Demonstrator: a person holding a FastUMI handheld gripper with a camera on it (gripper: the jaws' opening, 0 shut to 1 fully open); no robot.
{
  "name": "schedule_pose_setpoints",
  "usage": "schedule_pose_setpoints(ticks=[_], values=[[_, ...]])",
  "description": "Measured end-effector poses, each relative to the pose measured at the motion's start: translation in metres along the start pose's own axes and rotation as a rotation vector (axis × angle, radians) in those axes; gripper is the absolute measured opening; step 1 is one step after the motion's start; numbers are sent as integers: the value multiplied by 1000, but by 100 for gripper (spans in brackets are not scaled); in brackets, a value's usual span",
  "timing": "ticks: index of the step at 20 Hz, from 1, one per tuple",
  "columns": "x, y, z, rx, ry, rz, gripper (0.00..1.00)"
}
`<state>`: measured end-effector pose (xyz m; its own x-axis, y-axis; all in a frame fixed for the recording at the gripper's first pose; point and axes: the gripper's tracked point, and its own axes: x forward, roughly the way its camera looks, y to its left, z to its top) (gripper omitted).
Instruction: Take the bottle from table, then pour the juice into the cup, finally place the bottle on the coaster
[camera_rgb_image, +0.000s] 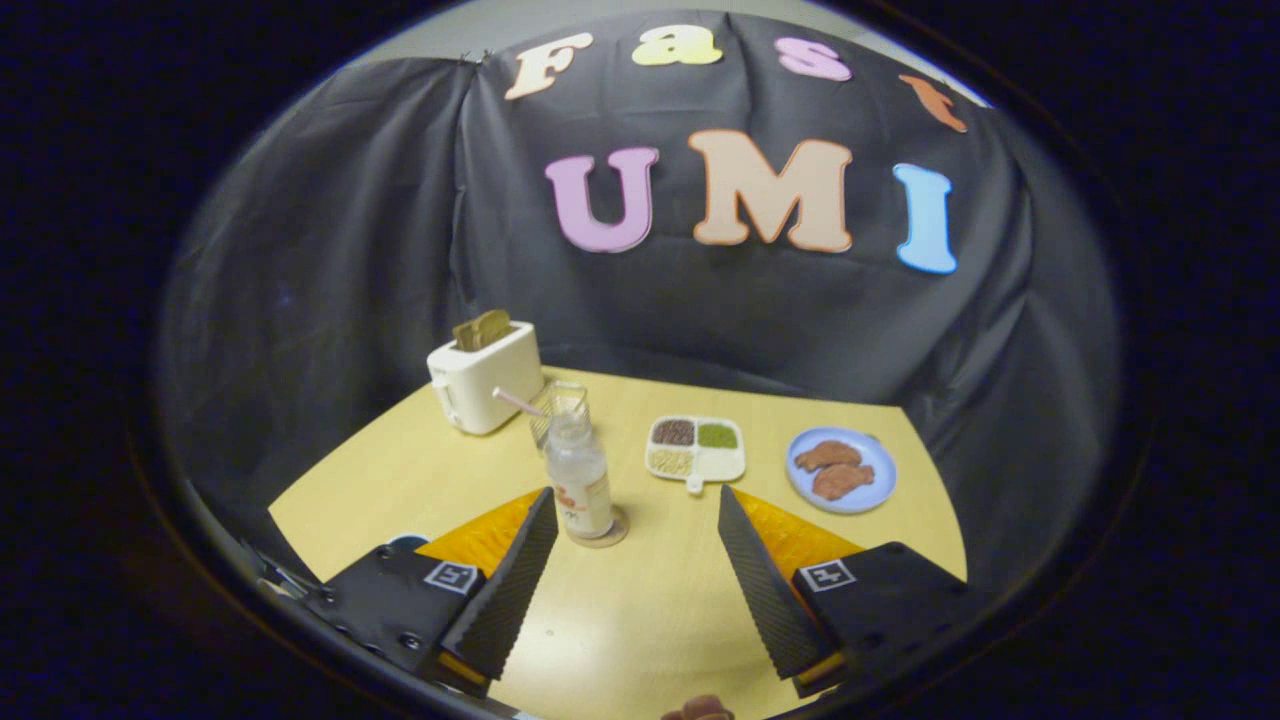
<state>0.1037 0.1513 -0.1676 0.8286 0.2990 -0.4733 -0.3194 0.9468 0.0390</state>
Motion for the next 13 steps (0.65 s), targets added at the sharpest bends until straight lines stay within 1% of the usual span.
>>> schedule_pose_setpoints(ticks=[6,9,10,13], values=[[-55,-46,118,79,-232,-85,99],[-73,-76,158,73,-306,-131,99],[-92,-92,173,64,-326,-150,99],[-104,-120,195,35,-360,-195,99]])
